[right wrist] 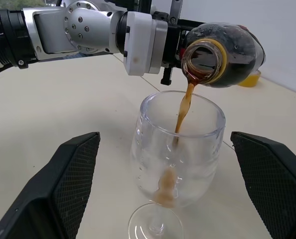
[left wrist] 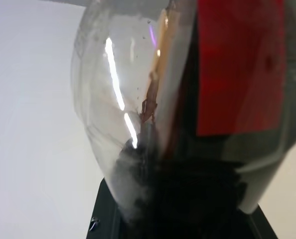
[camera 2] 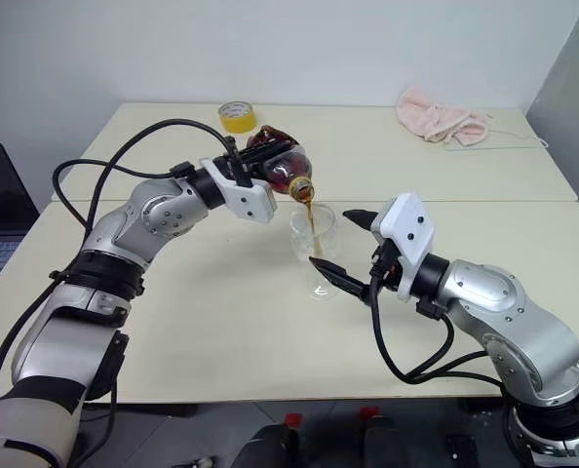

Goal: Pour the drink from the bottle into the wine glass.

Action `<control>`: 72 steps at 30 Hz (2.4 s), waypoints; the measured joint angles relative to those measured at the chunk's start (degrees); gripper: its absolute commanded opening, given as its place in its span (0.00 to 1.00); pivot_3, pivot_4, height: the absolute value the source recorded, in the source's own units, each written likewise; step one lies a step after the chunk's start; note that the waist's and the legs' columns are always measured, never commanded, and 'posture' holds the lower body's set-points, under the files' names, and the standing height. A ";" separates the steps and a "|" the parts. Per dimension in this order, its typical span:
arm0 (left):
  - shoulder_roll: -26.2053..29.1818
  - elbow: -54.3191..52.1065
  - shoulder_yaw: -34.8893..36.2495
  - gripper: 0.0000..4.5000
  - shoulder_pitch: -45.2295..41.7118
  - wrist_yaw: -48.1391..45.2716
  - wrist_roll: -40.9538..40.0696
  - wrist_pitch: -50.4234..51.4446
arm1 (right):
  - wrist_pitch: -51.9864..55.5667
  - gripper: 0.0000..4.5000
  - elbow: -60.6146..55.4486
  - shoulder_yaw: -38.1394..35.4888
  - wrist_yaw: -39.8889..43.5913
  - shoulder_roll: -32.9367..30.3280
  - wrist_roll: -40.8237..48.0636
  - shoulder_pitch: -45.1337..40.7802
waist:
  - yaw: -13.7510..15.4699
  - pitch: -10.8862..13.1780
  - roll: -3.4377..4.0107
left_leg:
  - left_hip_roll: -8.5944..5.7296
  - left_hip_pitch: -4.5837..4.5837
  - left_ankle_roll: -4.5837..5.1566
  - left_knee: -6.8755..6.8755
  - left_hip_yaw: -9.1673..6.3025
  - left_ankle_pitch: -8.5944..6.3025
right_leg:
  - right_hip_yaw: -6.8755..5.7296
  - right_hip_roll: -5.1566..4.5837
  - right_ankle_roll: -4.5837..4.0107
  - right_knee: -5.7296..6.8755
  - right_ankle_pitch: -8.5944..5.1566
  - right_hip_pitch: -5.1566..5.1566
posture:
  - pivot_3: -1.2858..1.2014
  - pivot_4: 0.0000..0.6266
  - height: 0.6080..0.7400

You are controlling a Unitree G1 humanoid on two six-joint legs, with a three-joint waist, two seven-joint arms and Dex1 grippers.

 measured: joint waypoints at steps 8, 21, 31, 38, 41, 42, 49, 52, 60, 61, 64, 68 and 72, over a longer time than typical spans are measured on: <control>0.21 0.39 -0.09 0.17 -0.45 1.04 1.14 -0.80 | 0.00 1.00 0.00 0.41 -0.01 0.20 -0.01 0.00 | -0.03 0.00 0.00 | -0.01 0.00 0.00 0.01 0.01 0.00 | 0.01 0.00 0.00 0.03 0.00 -0.02 | 0.52 0.24 1.00; 0.21 1.62 -0.51 0.17 -0.74 2.14 2.11 -1.78 | 0.00 1.00 -0.01 0.41 -0.02 0.17 -0.11 0.23 | -0.37 0.00 0.00 | -0.37 -0.05 0.00 0.02 -0.05 0.00 | 0.09 -0.07 0.00 0.36 0.00 -0.25 | 0.52 0.24 1.00; 0.21 1.63 -0.52 0.17 -0.94 2.26 2.16 -1.82 | 0.00 1.00 -0.03 0.41 -0.14 0.18 -0.12 0.52 | -0.38 0.00 0.00 | -0.47 -0.06 0.01 0.03 -0.08 0.01 | 0.11 -0.13 0.01 0.41 -0.01 -0.29 | 0.52 0.24 1.00; 0.21 2.02 -0.56 0.17 -1.71 3.19 2.57 -1.97 | 0.00 1.00 -0.03 0.41 -0.20 0.18 -0.21 0.52 | -0.38 0.00 0.00 | -0.49 -0.08 0.01 0.04 -0.08 0.01 | 0.12 -0.15 0.01 0.45 -0.01 -0.32 | 0.52 0.24 1.00; 0.21 2.13 -0.68 0.17 -1.98 3.45 3.16 -2.10 | 0.00 1.00 -0.03 0.41 -0.23 0.18 -0.45 0.52 | -0.38 0.00 0.00 | -0.49 -0.08 0.01 0.04 -0.07 0.01 | 0.12 -0.15 0.01 0.47 -0.01 -0.33 | 0.52 0.24 1.00; 0.21 2.20 -0.86 0.17 -2.03 3.55 3.27 -2.16 | 0.00 1.00 -0.03 0.41 -0.23 0.19 -0.56 0.52 | -0.38 0.00 0.00 | -0.49 -0.08 0.01 0.04 -0.07 0.01 | 0.12 -0.15 0.01 0.48 -0.01 -0.33 | 0.52 0.24 1.00; 0.22 2.54 -1.90 0.17 -2.16 4.67 4.27 -2.94 | -0.01 1.00 -0.03 0.41 -0.24 0.68 -1.53 0.61 | -0.42 0.00 -0.01 | -0.51 -0.18 0.01 0.07 -0.05 0.01 | 0.16 -0.18 0.01 0.67 -0.01 -0.53 | 0.52 0.24 1.00; 0.56 3.35 -2.23 0.17 -3.16 5.02 4.60 -3.14 | -0.01 1.00 -0.03 0.41 -0.24 1.21 -1.60 0.89 | -0.47 -0.01 -0.01 | -0.52 -0.21 0.01 0.10 -0.04 0.01 | 0.16 -0.18 0.01 0.68 -0.01 -0.54 | 0.52 0.24 1.00; 1.28 3.75 -2.36 0.17 -3.53 6.15 5.04 -3.70 | -0.01 1.00 -0.03 0.41 -0.21 1.60 -1.67 0.88 | -0.55 -0.01 -0.01 | -0.53 -0.21 0.01 0.10 -0.05 0.01 | 0.16 -0.19 0.01 0.70 -0.01 -0.56 | 0.52 0.24 1.00; 1.36 3.75 -2.38 0.17 -3.53 6.23 5.16 -3.82 | -0.01 1.00 -0.03 0.41 -0.21 1.61 -1.67 0.88 | -0.56 -0.01 -0.01 | -0.53 -0.21 0.01 0.10 -0.05 0.01 | 0.16 -0.19 0.01 0.70 -0.01 -0.57 | 0.52 0.24 1.00; 1.36 3.76 -2.39 0.17 -3.55 6.68 5.41 -3.98 | -0.01 1.00 -0.03 0.41 -0.14 1.62 -1.67 0.87 | -0.57 -0.01 -0.01 | -0.53 -0.21 0.01 0.10 -0.05 0.01 | 0.16 -0.19 0.01 0.70 -0.01 -0.57 | 0.52 0.24 1.00; 1.37 3.91 -2.45 0.17 -4.00 7.15 5.64 -4.12 | -0.01 1.00 -0.03 0.41 -0.02 1.57 -1.66 0.88 | -0.58 -0.01 -0.01 | -0.53 -0.22 0.01 0.10 -0.05 0.01 | 0.16 -0.19 0.01 0.71 -0.01 -0.57 | 0.52 0.24 1.00; 1.37 4.46 -2.52 0.17 -4.57 7.35 5.84 -4.18 | 0.00 1.00 -0.03 0.41 0.07 1.50 -1.66 0.88 | -0.63 -0.01 -0.01 | -0.53 -0.22 0.01 0.10 -0.05 0.01 | 0.16 -0.19 0.01 0.71 -0.01 -0.58 | 0.52 0.24 1.00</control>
